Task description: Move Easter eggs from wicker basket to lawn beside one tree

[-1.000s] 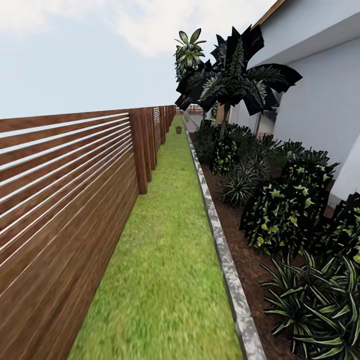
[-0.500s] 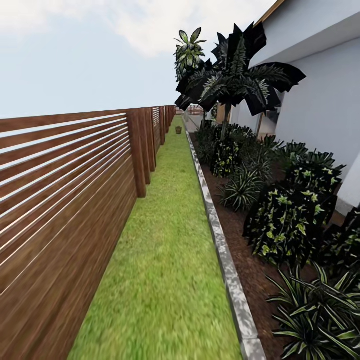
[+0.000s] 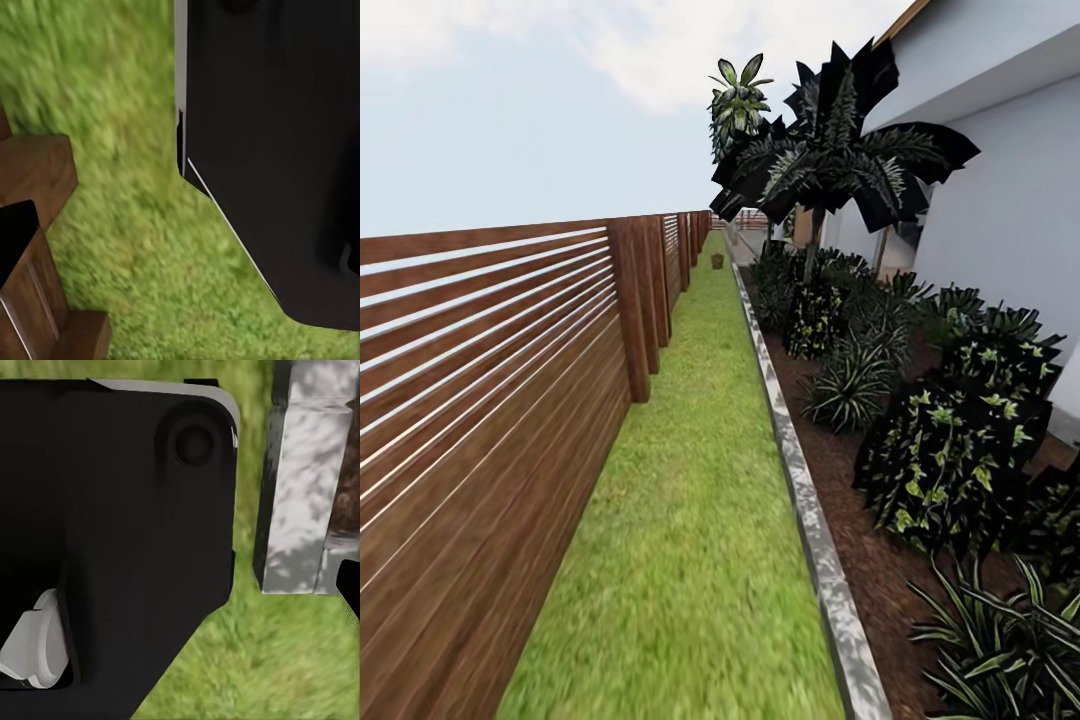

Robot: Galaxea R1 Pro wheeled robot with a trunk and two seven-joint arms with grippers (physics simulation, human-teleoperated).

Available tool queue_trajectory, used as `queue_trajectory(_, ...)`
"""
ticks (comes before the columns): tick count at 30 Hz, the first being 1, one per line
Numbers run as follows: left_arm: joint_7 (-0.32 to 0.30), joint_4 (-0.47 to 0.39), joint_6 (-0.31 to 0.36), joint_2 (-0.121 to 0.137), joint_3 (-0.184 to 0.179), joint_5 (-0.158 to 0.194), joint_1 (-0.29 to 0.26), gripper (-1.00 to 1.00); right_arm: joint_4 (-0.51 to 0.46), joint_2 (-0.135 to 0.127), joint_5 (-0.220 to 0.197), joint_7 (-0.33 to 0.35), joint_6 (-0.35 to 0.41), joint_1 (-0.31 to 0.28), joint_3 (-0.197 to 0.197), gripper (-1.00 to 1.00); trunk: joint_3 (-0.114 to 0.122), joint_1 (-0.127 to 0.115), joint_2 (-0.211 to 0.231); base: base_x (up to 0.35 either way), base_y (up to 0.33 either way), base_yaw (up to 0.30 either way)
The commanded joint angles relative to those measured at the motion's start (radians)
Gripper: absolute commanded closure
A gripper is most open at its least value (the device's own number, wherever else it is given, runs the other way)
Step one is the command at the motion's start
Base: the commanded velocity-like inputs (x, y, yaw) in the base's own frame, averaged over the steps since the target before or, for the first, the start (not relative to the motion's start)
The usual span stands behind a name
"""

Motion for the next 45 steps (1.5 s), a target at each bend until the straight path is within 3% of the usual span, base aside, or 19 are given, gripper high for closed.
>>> queue_trajectory(1, 0.0, -0.001, 0.0, 0.0, 0.0, 0.0, 0.0, -1.0, 0.0, 0.0, 0.0, 0.0, 0.0, 0.0, -0.001, -1.0, -0.001, 0.001, -0.001, 0.323, 0.0, 0.0)
queue_trajectory(45, 0.001, -0.001, 0.0, 0.0, 0.0, 0.0, 0.0, -1.0, 0.0, 0.0, 0.0, 0.0, 0.0, 0.0, 0.0, -1.0, -0.001, 0.001, -0.001, 0.323, 0.0, 0.0)
